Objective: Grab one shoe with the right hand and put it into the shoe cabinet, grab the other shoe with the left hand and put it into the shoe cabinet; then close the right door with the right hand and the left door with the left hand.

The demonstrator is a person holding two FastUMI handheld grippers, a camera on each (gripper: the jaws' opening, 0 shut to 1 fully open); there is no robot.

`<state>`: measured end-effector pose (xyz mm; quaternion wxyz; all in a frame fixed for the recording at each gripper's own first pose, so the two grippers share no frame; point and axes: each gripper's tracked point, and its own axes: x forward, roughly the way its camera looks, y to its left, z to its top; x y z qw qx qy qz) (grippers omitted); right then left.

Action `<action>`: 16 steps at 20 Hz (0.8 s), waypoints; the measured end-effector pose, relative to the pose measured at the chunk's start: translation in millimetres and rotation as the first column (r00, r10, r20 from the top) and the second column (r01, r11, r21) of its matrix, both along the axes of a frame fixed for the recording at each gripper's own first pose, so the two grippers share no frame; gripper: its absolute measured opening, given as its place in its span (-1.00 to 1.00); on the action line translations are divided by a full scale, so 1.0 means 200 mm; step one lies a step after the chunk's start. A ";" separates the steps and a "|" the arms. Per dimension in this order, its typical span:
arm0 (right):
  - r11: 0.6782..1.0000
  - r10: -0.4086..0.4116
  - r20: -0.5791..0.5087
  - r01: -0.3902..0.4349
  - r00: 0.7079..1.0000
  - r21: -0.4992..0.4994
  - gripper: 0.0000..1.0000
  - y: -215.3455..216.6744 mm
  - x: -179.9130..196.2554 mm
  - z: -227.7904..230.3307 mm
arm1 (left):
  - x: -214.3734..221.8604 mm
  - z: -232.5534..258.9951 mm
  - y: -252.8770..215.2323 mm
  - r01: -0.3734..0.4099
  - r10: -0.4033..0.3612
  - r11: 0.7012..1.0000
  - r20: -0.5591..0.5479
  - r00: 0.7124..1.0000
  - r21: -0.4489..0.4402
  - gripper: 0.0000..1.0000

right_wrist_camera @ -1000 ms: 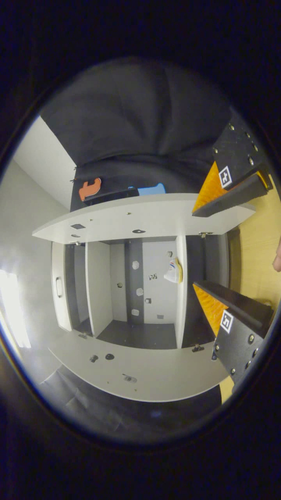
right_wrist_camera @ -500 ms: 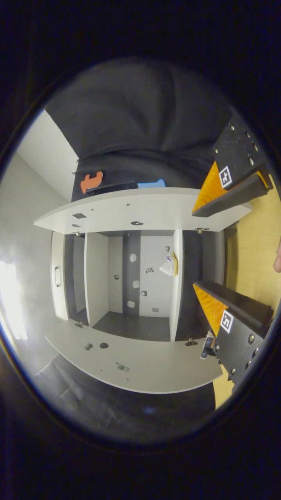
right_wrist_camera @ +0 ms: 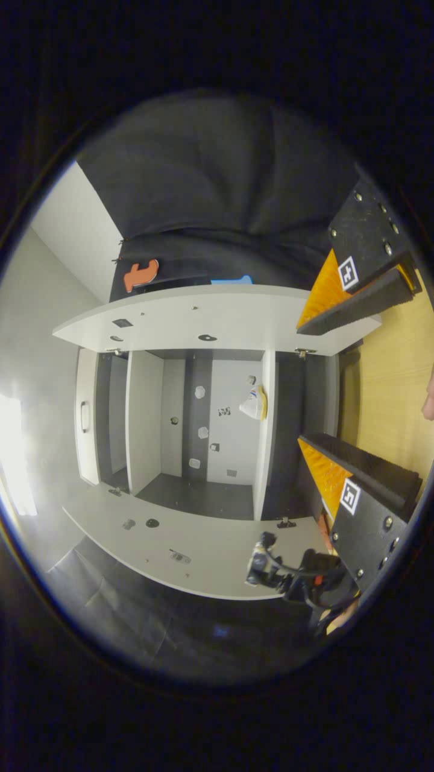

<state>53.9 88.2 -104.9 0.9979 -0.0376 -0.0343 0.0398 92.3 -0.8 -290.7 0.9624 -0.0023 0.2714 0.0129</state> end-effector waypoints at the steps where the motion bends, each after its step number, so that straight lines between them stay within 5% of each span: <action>1: 1.000 -0.005 0.000 0.005 1.000 0.002 0.94 -0.01 -0.01 0.00 | 0.01 0.08 0.00 0.004 -0.004 1.000 0.020 1.000 0.005 -0.98; 6: 1.000 -0.023 -0.026 0.023 0.999 0.011 0.94 -0.09 -0.06 -0.04 | 0.17 0.51 0.01 0.021 -0.021 1.000 0.149 0.989 0.003 -0.97; 16: 0.999 -0.006 0.044 0.004 0.999 0.040 0.94 -0.20 -0.13 0.04 | 0.81 1.18 0.02 -0.032 0.039 0.999 0.277 0.960 -0.030 -0.98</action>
